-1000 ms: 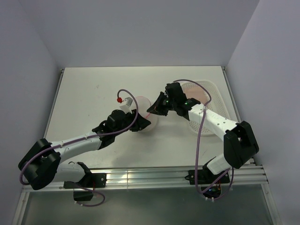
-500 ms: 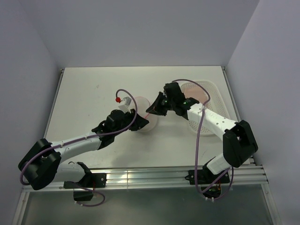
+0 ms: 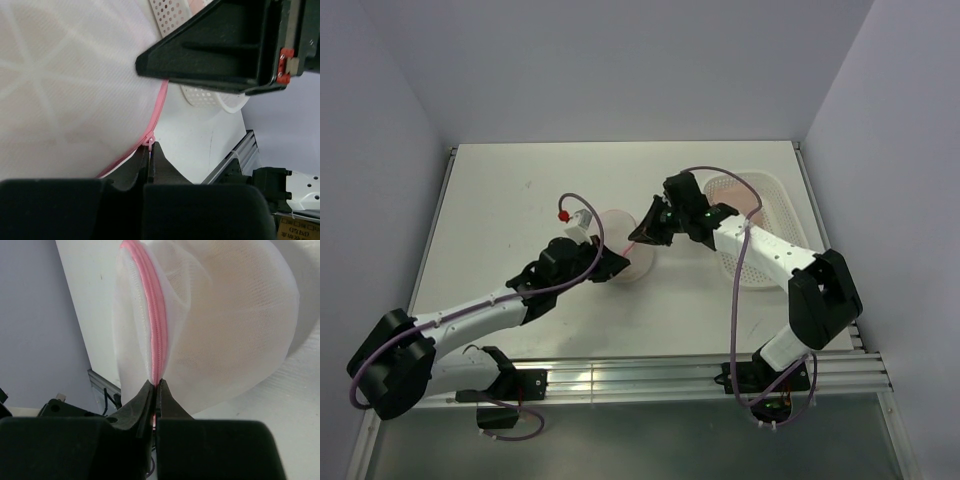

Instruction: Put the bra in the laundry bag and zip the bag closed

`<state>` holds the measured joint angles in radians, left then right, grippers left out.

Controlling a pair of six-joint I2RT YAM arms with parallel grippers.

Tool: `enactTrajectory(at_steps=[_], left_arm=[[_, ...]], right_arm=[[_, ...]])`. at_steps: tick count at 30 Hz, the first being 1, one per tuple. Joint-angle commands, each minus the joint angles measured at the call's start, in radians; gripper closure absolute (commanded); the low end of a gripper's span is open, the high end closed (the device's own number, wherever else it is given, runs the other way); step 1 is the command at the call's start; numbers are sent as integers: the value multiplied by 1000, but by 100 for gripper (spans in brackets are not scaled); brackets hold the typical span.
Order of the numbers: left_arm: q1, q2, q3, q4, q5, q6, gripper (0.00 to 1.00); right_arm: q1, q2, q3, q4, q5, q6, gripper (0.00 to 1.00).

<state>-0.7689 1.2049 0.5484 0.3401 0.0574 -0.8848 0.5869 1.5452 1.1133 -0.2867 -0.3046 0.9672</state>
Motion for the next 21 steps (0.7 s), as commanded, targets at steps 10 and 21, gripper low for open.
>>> enactTrajectory(at_steps=[10,21], left_arm=[[17,-269,-90,-220,-30,21,100],[132,-387,-140,-372,-7,18,100]], right_arm=[[-59,95,177,-74,22,-111,100],[-99,177,301,-117,-16,-191,100]])
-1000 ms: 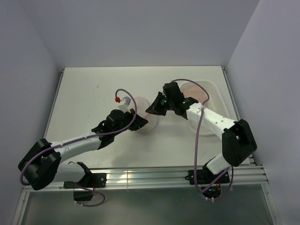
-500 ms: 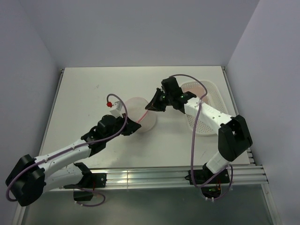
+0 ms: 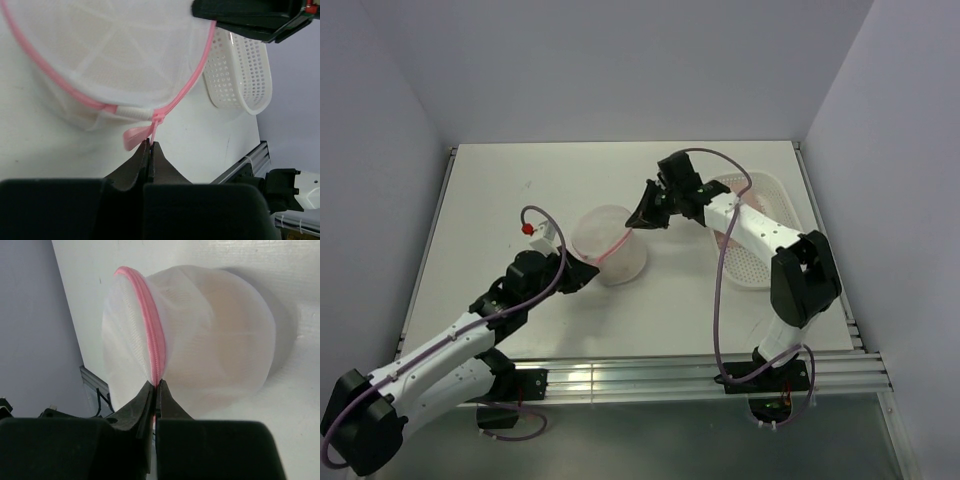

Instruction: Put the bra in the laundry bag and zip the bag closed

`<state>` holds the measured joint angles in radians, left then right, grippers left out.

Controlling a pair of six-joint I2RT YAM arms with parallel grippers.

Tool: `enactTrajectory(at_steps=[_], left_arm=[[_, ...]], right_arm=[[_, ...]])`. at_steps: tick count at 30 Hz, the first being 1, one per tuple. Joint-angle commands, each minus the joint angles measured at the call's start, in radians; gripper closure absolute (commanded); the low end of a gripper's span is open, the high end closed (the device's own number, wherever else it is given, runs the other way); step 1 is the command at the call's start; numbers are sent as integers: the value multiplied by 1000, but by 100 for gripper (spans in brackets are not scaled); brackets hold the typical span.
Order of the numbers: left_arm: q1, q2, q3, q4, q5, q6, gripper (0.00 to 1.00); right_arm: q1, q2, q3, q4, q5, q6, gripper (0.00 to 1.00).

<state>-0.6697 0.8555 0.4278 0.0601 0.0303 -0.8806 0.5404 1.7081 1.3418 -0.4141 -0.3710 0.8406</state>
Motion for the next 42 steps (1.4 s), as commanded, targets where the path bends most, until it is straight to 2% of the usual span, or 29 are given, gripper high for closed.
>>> enactTrajectory(at_steps=[1,10,20,27,30,31,33,34,35,36,37,39,42], left_arm=[[42,-55,-21,-103,20,15,100],[140,-66,-11,-164,49,46,100],[179,-62,9,-197,43,52,100],[179,-65,106,-246,26,71,100],[179,-55,159,-282,17,91,92],[180,-52,170,-290,20,94,90],[180,-47,201,-299,25,104,83],[179,-44,213,-305,26,109,82],[180,-44,224,-319,29,120,82],[180,-44,248,-327,34,127,82],[180,-47,258,-335,36,138,82],[179,-56,288,-351,31,170,80],[179,-52,360,-402,23,218,75]], right_arm=[[-56,18,77,6,47,-70,100],[-80,93,174,-8,-14,-133,100],[-89,140,230,-25,-22,-149,100],[-88,150,275,-34,-36,-149,96],[-88,150,296,-61,-2,-144,76],[-88,147,293,-66,30,-141,67],[-89,122,281,-80,69,-140,56],[-89,113,277,-81,82,-143,48],[-89,93,263,-83,92,-149,45],[-89,78,254,-81,96,-152,31],[-89,44,228,-80,104,-155,6],[-89,4,198,-69,127,-158,0],[-88,-89,146,-63,153,-158,0]])
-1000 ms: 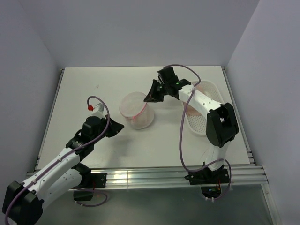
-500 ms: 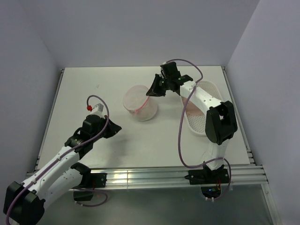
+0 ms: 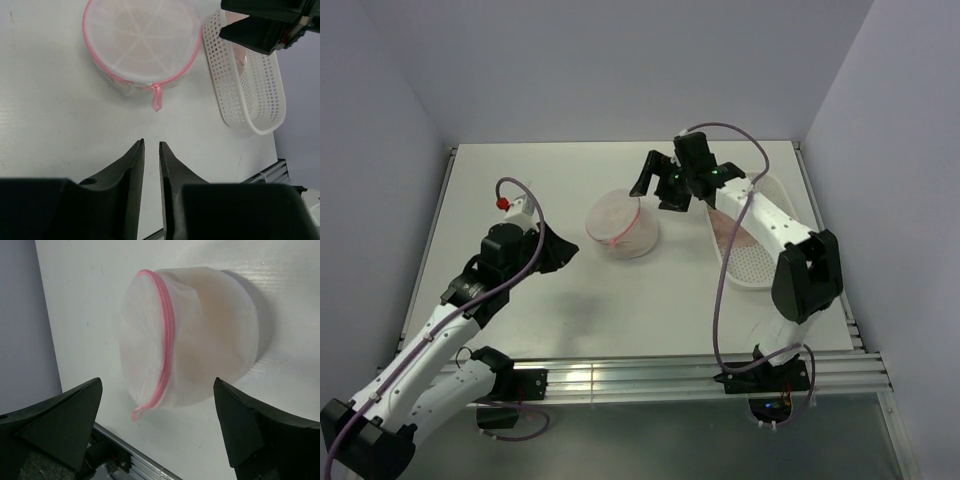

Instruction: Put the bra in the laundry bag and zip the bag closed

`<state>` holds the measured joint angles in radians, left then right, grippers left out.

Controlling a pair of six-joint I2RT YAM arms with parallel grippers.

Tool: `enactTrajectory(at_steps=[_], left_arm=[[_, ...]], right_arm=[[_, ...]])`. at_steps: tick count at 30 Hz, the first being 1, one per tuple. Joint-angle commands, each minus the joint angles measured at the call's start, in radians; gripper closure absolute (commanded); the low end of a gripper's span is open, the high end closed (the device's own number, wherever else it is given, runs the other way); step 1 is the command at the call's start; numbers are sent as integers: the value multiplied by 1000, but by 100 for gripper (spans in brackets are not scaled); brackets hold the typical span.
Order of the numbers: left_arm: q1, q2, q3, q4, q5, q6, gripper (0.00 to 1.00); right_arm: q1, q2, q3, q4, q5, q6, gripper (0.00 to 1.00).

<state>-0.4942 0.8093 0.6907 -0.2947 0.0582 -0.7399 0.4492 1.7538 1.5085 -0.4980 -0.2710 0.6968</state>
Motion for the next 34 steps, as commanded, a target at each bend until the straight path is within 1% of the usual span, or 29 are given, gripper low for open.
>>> enactTrajectory(at_steps=[1,2,4,6,9,10,11,15,16,17,19,23,28,34], left_arm=[[3,-4,116,-64,-8,85,75],[5,-5,134,-75,-9,99,73],[6,-19,179,-104,-17,114,67],[6,-28,219,-130,-27,140,62],[6,-36,245,-178,-52,177,59],[5,-41,245,-187,-52,194,59],[6,-45,242,-185,-54,200,59],[8,-85,211,-175,-86,220,53],[6,-91,205,-172,-92,223,52],[6,-102,195,-170,-95,224,47],[8,-116,182,-164,-98,226,45],[8,-154,155,-156,-127,220,35],[8,-176,151,-162,-150,223,32],[6,-188,148,-172,-167,224,30]], right_arm=[[2,-192,-33,21,62,-16,0],[3,-221,-60,22,73,-19,0],[2,-285,-92,27,105,-25,0],[2,-387,-154,39,128,-33,0],[3,-523,-257,58,168,-48,0],[3,-590,-307,56,194,-54,0],[3,-624,-332,61,208,-62,0],[3,-825,-471,88,308,-76,0],[3,-908,-525,96,350,-74,0],[3,-945,-547,107,372,-72,0],[3,-1043,-602,107,401,-75,0],[3,-1131,-660,81,452,-91,0],[3,-1172,-728,96,454,-92,0],[3,-1179,-746,130,434,-102,0]])
